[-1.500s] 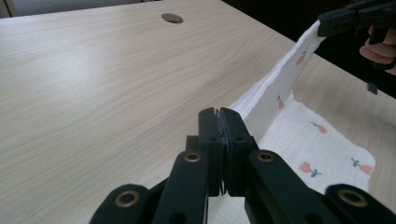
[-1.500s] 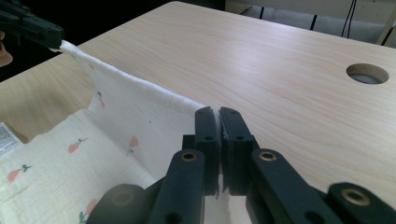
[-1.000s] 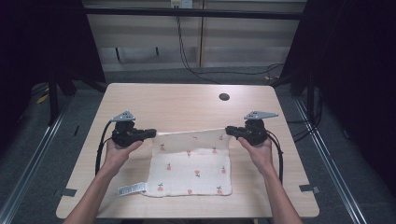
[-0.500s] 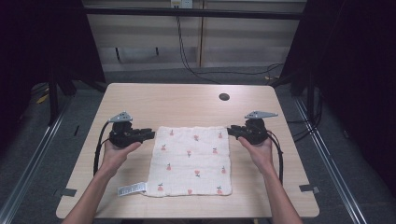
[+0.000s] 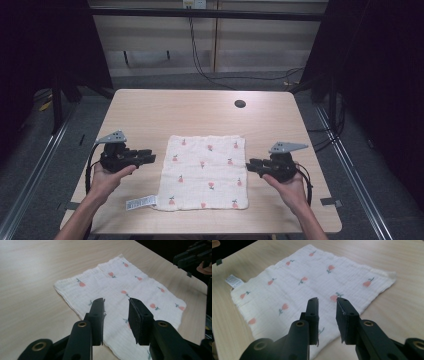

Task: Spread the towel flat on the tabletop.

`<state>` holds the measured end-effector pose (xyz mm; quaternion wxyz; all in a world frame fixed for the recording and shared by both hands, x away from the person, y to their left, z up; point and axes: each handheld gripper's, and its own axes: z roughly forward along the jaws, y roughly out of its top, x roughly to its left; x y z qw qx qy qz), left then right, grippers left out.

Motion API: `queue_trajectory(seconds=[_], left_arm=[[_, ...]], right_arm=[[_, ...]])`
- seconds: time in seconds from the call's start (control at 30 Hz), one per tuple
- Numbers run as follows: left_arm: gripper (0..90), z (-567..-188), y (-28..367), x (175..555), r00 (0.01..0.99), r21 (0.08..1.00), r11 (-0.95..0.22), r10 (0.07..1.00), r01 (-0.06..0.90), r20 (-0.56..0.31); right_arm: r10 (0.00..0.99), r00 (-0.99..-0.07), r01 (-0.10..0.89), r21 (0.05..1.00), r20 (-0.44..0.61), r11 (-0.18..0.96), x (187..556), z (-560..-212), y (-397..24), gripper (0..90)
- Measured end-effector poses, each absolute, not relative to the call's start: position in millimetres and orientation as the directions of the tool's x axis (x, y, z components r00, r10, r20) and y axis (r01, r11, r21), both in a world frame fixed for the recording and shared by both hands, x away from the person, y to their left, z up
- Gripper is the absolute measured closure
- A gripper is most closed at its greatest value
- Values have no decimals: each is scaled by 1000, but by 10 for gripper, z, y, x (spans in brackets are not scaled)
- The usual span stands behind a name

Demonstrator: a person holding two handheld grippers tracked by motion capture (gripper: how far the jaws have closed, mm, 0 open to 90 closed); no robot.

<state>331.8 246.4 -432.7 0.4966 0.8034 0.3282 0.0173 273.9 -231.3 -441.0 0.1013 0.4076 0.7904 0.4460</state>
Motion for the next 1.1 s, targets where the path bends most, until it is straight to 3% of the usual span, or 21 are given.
queue_trajectory(seconds=[0.23,0.33,0.5,0.7,0.8,0.93,1.1], left_arm=[[648,-4359,2456,3068,804,791,-350,526,501,-276],[638,-4401,2387,2919,825,770,-379,464,513,-321],[624,-4513,2340,2776,838,757,-412,442,507,-321],[618,-4604,2395,2753,824,754,-405,472,518,-313],[687,-4689,2485,2714,811,774,-367,501,515,-302],[659,-4768,2460,2714,815,746,-409,493,526,-304],[624,-4787,2371,2657,840,731,-465,468,499,-276]], right_arm=[[704,-674,572,762,224,305,2440,-4560,-2204,733],[698,-683,579,741,214,340,2272,-4629,-2170,714],[696,-686,595,713,212,370,2124,-4792,-2155,686],[682,-703,583,712,200,392,2138,-4875,-2122,658],[663,-727,568,699,179,435,2126,-4919,-2057,641],[644,-751,546,687,148,479,2085,-4950,-2028,590],[642,-758,525,693,116,495,2060,-4967,-2015,598]])
